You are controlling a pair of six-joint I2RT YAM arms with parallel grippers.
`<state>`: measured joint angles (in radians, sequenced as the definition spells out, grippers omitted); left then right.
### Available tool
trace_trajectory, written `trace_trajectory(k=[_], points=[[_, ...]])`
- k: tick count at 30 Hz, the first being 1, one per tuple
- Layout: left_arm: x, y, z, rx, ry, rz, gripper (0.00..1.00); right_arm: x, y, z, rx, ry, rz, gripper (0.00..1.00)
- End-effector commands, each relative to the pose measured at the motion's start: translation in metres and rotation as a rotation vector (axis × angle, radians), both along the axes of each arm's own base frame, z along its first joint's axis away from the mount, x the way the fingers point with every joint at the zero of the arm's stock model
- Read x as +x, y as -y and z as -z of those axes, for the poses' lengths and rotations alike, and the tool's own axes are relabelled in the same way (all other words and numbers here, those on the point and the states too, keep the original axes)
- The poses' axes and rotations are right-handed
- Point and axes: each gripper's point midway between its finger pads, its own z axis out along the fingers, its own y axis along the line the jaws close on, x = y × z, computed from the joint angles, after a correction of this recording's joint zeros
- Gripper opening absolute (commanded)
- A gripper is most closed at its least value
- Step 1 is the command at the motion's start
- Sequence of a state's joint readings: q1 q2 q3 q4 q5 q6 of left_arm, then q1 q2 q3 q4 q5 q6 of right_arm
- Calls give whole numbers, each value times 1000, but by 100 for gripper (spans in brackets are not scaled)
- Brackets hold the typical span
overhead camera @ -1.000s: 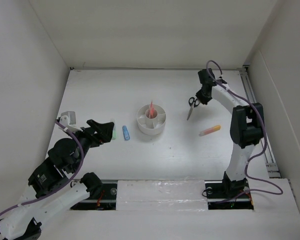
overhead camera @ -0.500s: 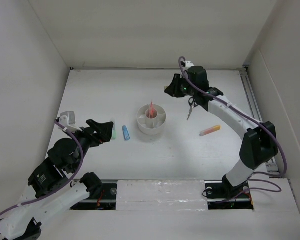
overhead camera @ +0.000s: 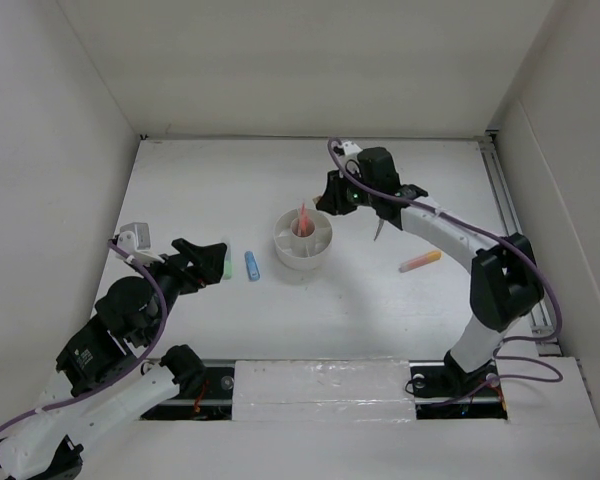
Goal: Sort the stationery into containers
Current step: Place the stationery in the storage box.
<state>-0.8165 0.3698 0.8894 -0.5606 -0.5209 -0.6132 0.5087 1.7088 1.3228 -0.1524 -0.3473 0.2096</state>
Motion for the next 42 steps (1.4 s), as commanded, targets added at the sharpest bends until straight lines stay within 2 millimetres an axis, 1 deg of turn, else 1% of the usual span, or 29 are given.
trace_trajectory(k=[1,2,4,5,7,8,13,14,16,17,20,21,22,24,32,33,36,37,39,42], points=[[3,4,-6,-16,27,8,100,-5,-12,3,-2,49,-50,0],[3,4,-6,-16,27,8,100,-7,-16,7,-6,41,-59,0],[3,4,-8,-22,33,8,100,-6,-15,9,-10,45,-50,0],[2,3,-9,-29,40,8,100,-8,-19,15,-16,35,-59,0],[2,3,-9,-29,40,8,100,-5,-16,16,-28,41,-37,0],[1,5,-9,-30,39,17,100,-6,-15,20,-33,33,-37,0],[0,3,-11,-28,48,18,100,-2,-13,19,-32,38,-11,0],[0,3,-11,-28,48,18,100,-2,-14,23,-36,30,-11,0],[0,3,-11,-28,48,18,100,-2,-14,23,-36,30,-11,0],[0,3,-11,-28,48,18,100,-2,-14,28,-41,22,-12,0],[0,3,-11,-28,48,18,100,-3,-16,28,-47,26,-11,0],[-1,4,-11,-29,47,27,100,-2,-15,28,-52,29,-1,0],[-1,4,-11,-29,47,27,100,-2,-12,33,-63,23,9,0],[0,5,-7,-22,40,27,100,-1,-11,34,-69,26,19,0],[0,7,-9,-21,48,38,100,2,-7,34,-69,26,28,0],[0,7,-9,-21,48,38,100,1,-6,38,-74,18,28,0],[0,7,-9,-21,48,38,100,0,-6,38,-74,18,28,3],[0,7,-9,-21,48,38,100,0,-6,33,-69,26,28,6],[0,7,-9,-21,48,38,100,0,-6,33,-69,26,28,8],[-1,8,-9,-22,47,47,100,-3,-4,31,-64,34,29,16]])
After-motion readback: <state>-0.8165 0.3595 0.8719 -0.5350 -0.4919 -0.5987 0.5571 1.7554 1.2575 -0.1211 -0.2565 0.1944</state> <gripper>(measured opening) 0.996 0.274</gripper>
